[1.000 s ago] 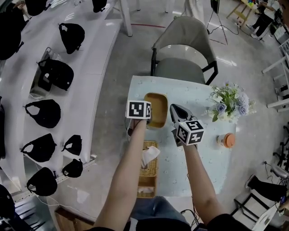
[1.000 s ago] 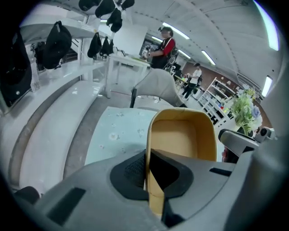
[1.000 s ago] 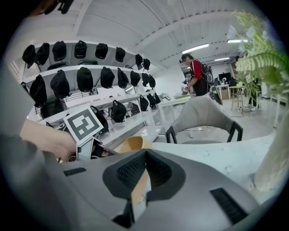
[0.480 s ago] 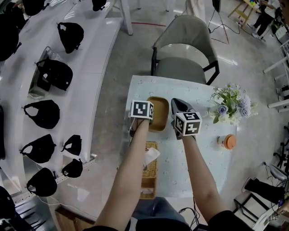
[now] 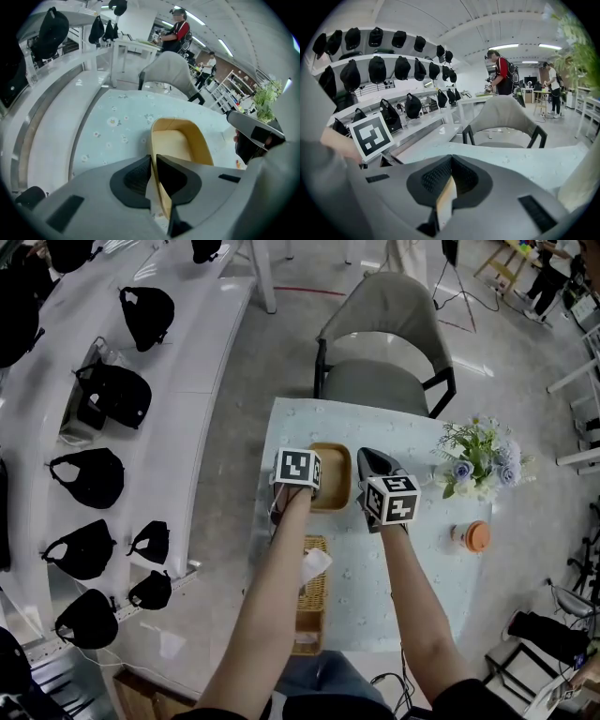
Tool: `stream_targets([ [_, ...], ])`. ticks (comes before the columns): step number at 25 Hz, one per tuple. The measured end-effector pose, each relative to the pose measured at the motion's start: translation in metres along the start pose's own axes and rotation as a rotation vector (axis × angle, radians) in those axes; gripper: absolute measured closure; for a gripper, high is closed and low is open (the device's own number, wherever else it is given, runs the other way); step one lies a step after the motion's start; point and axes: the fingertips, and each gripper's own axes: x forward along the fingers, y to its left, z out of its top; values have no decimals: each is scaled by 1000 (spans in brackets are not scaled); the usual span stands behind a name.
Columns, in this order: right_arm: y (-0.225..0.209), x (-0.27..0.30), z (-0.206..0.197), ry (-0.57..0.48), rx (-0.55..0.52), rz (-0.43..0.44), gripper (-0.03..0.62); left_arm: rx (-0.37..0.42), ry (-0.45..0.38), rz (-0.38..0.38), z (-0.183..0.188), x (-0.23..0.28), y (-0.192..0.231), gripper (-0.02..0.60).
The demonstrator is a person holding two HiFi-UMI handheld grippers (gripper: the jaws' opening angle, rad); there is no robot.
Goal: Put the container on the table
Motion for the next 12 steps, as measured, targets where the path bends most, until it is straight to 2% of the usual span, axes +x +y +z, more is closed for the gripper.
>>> stream_targets([
  [2,-1,-1,0,-4,0,-1,595,-7,0,-4,-3,2,1,569],
  [5,-1,-2,1,-12,-4,-3,595,-25,-4,-14,-6,4,1,509],
  [12,-1,-6,3,-18,-7,-4,595,-40,-45,-23,0,-3,0,488],
])
